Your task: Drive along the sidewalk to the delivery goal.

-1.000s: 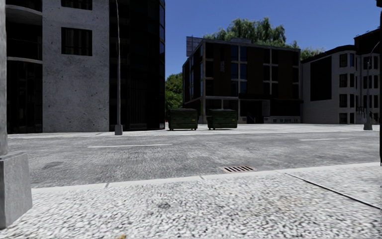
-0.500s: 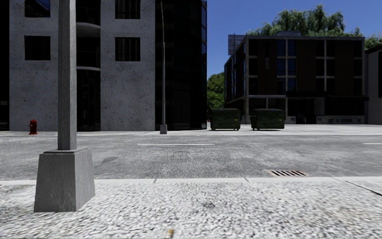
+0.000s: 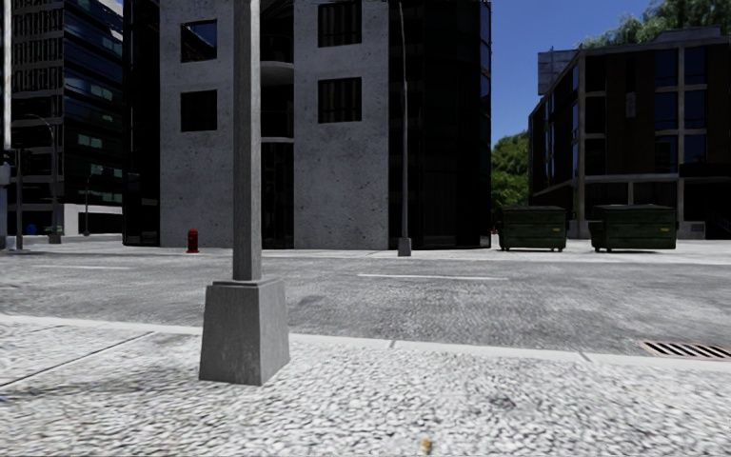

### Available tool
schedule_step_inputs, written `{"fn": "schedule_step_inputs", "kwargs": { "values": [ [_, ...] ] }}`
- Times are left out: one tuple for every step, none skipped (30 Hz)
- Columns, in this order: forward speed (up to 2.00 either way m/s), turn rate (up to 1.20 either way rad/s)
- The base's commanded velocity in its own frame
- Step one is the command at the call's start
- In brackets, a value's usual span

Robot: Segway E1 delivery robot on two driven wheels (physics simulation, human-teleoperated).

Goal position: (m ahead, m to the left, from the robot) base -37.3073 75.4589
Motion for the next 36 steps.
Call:
{"fn": "schedule_step_inputs", "kwargs": {
  "values": [
    [0.00, 0.71],
    [0.00, 0.73],
    [0.00, 0.74],
    [0.00, 0.76],
    [0.00, 0.76],
    [0.00, 0.77],
    [0.00, 0.78],
    [0.00, 0.79],
    [0.00, 0.79],
    [0.00, 0.79],
    [0.00, 0.79],
    [0.00, 0.79],
    [0.00, 0.79],
    [0.00, 0.79],
    [0.00, 0.79],
    [0.00, 0.79],
    [0.00, 0.79],
    [0.00, 0.79],
    [0.00, 0.79],
    [0.00, 0.79],
    [0.00, 0.79],
    [0.01, 0.79],
    [0.23, 0.79],
    [0.41, 0.79],
    [0.52, 0.79],
    [0.52, 0.79],
    [0.60, 0.79],
    [0.62, 0.79],
    [0.62, 0.79],
    [0.63, 0.79],
    [0.64, 0.79],
    [0.70, 0.79],
    [0.70, 0.79],
    [0.82, 0.79],
    [0.89, 0.79],
    [0.91, 0.79]
  ]
}}
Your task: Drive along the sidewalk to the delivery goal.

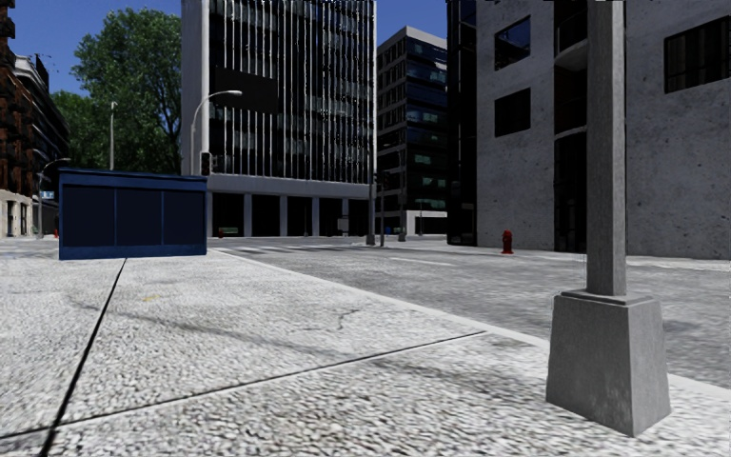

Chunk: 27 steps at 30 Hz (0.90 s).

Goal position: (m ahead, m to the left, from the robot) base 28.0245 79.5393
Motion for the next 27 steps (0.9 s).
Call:
{"fn": "schedule_step_inputs", "kwargs": {
  "values": [
    [0.91, 0.79],
    [0.97, 0.79],
    [1.01, 0.79],
    [1.05, 0.79],
    [1.05, 0.79],
    [1.10, 0.79],
    [1.13, 0.79],
    [1.15, 0.79],
    [1.15, 0.79],
    [1.18, 0.79],
    [1.31, 0.79],
    [1.31, 0.79],
    [1.46, 0.79],
    [1.52, 0.79],
    [1.57, 0.79],
    [1.57, 0.79],
    [1.67, 0.79],
    [1.83, 0.79],
    [2.00, 0.79],
    [2.00, 0.79],
    [2.00, 0.79],
    [2.00, 0.75],
    [2.00, 0.68],
    [2.00, 0.68],
    [2.00, 0.66],
    [2.00, 0.66],
    [2.00, 0.63]
  ]
}}
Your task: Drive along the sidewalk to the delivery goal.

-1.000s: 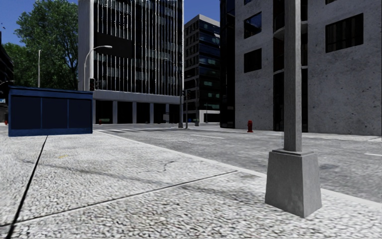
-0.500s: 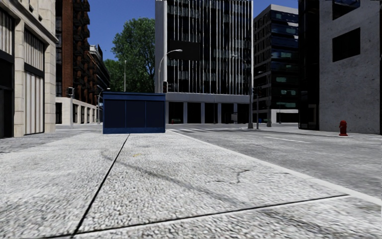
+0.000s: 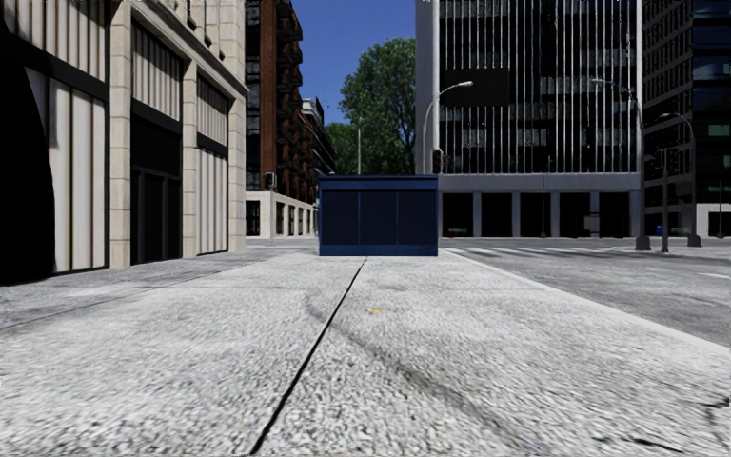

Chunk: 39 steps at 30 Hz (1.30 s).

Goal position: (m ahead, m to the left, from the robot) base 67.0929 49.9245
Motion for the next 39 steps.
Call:
{"fn": "schedule_step_inputs", "kwargs": {
  "values": [
    [2.00, 0.63],
    [2.00, 0.59],
    [2.00, 0.55],
    [2.00, 0.55],
    [2.00, 0.55],
    [2.00, 0.70],
    [2.00, 0.79],
    [2.00, 0.82],
    [2.00, 0.82],
    [2.00, 0.82],
    [2.00, 0.83],
    [2.00, 0.83],
    [2.00, 0.81],
    [2.00, 0.67],
    [2.00, 0.53],
    [2.00, 0.53],
    [2.00, 0.42],
    [2.00, 0.21],
    [2.00, 0.00],
    [2.00, 0.00],
    [2.00, 0.00],
    [2.00, 0.00],
    [2.00, 0.00],
    [2.00, 0.00],
    [2.00, 0.00],
    [2.00, 0.00],
    [2.00, 0.00],
    [2.00, 0.00],
    [2.00, 0.00],
    [2.00, 0.00],
    [2.00, 0.00],
    [2.00, 0.00],
    [2.00, 0.00],
    [2.00, 0.00],
    [2.00, 0.00],
    [2.00, 0.00],
    [2.00, 0.00],
    [2.00, 0.00],
    [2.00, 0.00]
  ]
}}
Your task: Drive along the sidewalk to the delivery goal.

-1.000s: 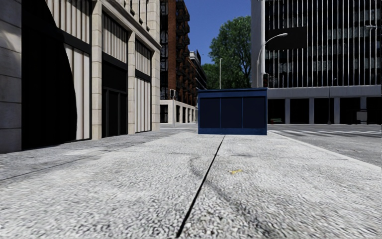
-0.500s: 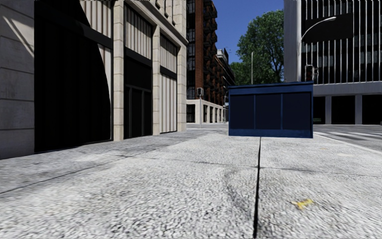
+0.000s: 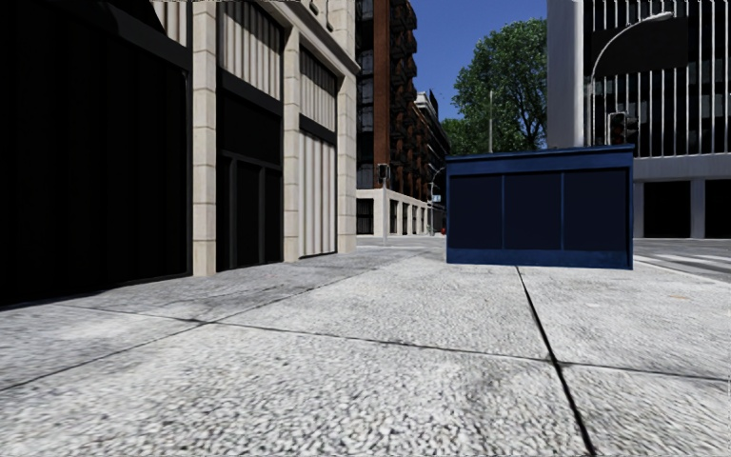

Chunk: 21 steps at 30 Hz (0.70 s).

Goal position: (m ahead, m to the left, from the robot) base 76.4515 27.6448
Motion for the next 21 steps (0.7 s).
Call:
{"fn": "schedule_step_inputs", "kwargs": {
  "values": [
    [2.00, 0.00],
    [2.00, 0.00],
    [2.00, 0.00],
    [2.00, 0.00],
    [2.00, 0.00],
    [2.00, 0.00],
    [2.00, 0.00],
    [2.00, 0.00],
    [2.00, 0.00],
    [2.00, 0.00],
    [2.00, 0.00],
    [2.00, -0.14],
    [2.00, -0.21],
    [2.00, -0.21],
    [2.00, -0.28],
    [2.00, -0.31],
    [2.00, -0.32],
    [2.00, -0.32],
    [2.00, -0.24],
    [2.00, -0.01],
    [2.00, 0.00]
  ]
}}
